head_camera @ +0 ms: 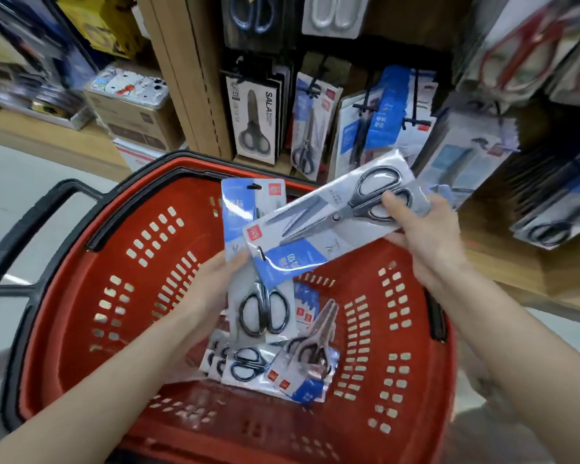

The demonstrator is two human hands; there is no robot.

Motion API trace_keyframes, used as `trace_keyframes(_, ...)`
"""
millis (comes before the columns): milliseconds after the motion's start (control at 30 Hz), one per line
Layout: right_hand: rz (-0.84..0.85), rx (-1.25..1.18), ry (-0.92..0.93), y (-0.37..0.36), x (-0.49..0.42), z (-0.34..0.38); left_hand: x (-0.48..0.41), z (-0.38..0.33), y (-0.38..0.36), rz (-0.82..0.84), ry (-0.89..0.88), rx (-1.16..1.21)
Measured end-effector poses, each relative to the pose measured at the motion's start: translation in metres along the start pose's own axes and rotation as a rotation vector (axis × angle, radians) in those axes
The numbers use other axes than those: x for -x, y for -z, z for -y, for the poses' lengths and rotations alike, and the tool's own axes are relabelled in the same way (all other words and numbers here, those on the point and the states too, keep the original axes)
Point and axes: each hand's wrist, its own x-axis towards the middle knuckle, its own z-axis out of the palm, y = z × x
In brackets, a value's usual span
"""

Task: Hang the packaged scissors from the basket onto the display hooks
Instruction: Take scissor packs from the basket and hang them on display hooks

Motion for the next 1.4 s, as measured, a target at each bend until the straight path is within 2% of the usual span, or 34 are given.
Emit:
trace_keyframes(167,-0.054,-0.161,-0.083,0.037,0.018,-0.007,0.008,-0.012,-0.034,-0.022,-0.116,-0.038)
trace_keyframes(333,-0.019,-0.022,-0.135,0.08,0.028,-0.021,0.012,-0.043,-0.067,-0.033,-0.322,-0.12)
trace_keyframes(400,-0.007,0.126,-0.037,0.093,0.032,-0.019,0.014,-0.059,-0.085,0.01,-0.437,-0.172)
trace_keyframes(567,-0.112,0.434,0.43,0.114,0.036,0.007,0.013,-0.086,-0.14,0.159,-0.613,-0.318)
trace_keyframes(667,-0.105,0.583,0.496,0.127,0.022,0.014,0.008,-0.09,-0.177,0.222,-0.643,-0.371)
trace_keyframes(767,-0.185,0.612,0.597,0.143,0.006,0.026,0.003,-0.092,-0.211,0.284,-0.688,-0.457)
trace_keyframes(933,-0.094,0.449,0.481,0.18,-0.014,0.029,-0.01,-0.083,-0.26,0.318,-0.632,-0.424)
trace_keyframes(1000,-0.124,0.368,0.451,0.199,-0.024,0.023,-0.018,-0.082,-0.279,0.291,-0.617,-0.371)
trace_keyframes(1133,-0.395,0.208,0.332,0.254,-0.053,-0.001,-0.035,-0.08,-0.31,0.306,-0.628,-0.392)
trace_keyframes(1200,-0.511,0.212,0.274,0.281,-0.071,-0.013,-0.044,-0.077,-0.324,0.313,-0.622,-0.437)
trace_keyframes(1400,-0.697,0.175,0.113,0.328,-0.128,-0.033,-0.062,-0.063,-0.353,0.33,-0.563,-0.522)
